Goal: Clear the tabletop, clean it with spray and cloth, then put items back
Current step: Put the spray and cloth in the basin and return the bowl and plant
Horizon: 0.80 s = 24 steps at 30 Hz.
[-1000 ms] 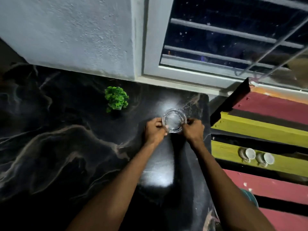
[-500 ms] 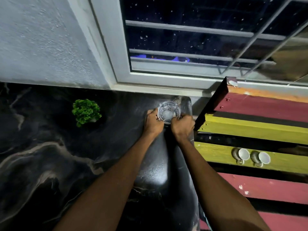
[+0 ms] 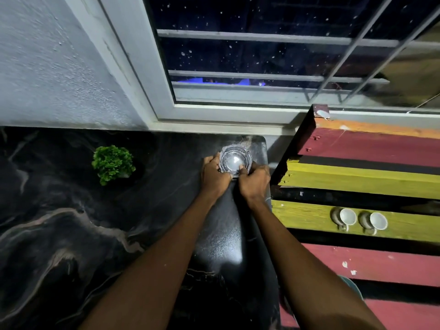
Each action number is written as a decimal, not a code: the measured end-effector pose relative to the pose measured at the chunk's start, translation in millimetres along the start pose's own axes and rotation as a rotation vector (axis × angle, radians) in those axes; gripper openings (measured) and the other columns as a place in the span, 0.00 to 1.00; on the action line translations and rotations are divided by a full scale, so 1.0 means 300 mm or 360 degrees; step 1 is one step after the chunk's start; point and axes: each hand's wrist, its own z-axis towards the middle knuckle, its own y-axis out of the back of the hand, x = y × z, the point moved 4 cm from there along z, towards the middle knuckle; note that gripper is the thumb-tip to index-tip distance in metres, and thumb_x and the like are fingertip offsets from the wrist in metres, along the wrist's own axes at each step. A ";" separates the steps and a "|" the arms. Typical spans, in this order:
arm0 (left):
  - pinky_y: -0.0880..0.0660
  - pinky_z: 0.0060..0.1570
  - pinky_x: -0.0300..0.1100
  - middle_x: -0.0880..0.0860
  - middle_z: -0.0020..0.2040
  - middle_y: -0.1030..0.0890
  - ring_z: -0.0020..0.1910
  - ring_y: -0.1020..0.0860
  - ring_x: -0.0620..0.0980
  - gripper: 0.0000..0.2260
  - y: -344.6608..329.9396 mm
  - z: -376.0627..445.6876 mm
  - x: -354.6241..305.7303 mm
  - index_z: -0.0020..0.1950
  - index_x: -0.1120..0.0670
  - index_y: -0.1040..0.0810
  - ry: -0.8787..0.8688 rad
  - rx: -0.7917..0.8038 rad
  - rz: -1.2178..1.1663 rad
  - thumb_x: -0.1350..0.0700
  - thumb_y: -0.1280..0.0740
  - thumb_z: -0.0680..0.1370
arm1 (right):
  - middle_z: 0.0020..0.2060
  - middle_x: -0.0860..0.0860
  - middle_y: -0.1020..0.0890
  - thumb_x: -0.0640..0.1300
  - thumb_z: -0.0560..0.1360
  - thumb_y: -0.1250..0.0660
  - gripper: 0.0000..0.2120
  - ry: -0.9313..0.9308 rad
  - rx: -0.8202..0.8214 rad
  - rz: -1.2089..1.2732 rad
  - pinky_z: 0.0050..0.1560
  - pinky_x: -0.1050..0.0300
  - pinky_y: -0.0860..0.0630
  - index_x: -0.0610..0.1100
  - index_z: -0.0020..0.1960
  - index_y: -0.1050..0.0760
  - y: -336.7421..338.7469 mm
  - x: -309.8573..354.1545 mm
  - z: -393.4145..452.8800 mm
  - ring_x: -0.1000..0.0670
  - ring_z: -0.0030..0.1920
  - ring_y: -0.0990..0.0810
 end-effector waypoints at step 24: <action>0.31 0.61 0.50 0.64 0.57 0.24 0.56 0.25 0.61 0.21 0.871 -0.085 0.308 0.57 0.65 0.27 0.0110 -0.1162 -0.0121 0.69 0.33 0.64 | 0.61 0.39 0.26 0.35 0.69 0.31 0.32 0.0587 0.0642 -0.0087 0.63 0.58 0.32 0.45 0.73 0.30 -0.631 0.393 -0.445 0.38 0.63 0.26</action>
